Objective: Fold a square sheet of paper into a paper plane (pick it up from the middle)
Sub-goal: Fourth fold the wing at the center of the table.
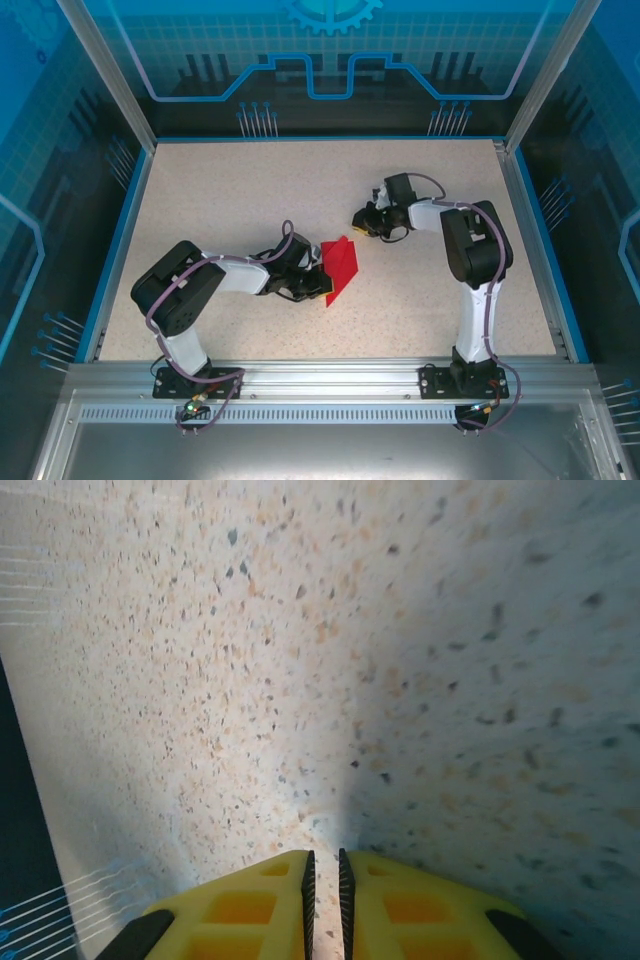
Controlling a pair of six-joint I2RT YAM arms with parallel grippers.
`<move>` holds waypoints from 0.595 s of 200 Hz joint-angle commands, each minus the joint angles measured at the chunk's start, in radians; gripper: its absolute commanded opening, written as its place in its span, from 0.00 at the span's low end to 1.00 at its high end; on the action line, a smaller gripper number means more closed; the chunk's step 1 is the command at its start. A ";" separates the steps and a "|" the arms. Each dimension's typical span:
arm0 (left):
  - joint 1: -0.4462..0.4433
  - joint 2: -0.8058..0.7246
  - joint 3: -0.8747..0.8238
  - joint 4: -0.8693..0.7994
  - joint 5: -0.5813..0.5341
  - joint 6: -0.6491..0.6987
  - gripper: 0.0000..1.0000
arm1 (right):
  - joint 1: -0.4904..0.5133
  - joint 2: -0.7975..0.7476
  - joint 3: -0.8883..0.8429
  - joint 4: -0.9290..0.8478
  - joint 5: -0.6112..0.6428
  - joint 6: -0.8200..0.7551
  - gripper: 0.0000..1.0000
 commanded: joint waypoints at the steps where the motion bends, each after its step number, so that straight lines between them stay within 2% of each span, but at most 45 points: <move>1: -0.016 0.105 -0.058 -0.218 -0.082 0.027 0.05 | -0.002 -0.114 -0.012 -0.028 0.015 -0.055 0.17; 56: -0.017 0.102 -0.039 -0.225 -0.081 0.030 0.05 | 0.138 -0.245 -0.193 0.035 -0.003 -0.052 0.08; 90: -0.017 0.105 -0.032 -0.228 -0.081 0.034 0.05 | 0.202 -0.233 -0.279 0.105 0.032 -0.013 0.06; 119: -0.017 0.105 -0.035 -0.227 -0.079 0.033 0.05 | 0.210 -0.169 -0.302 0.144 0.048 -0.009 0.06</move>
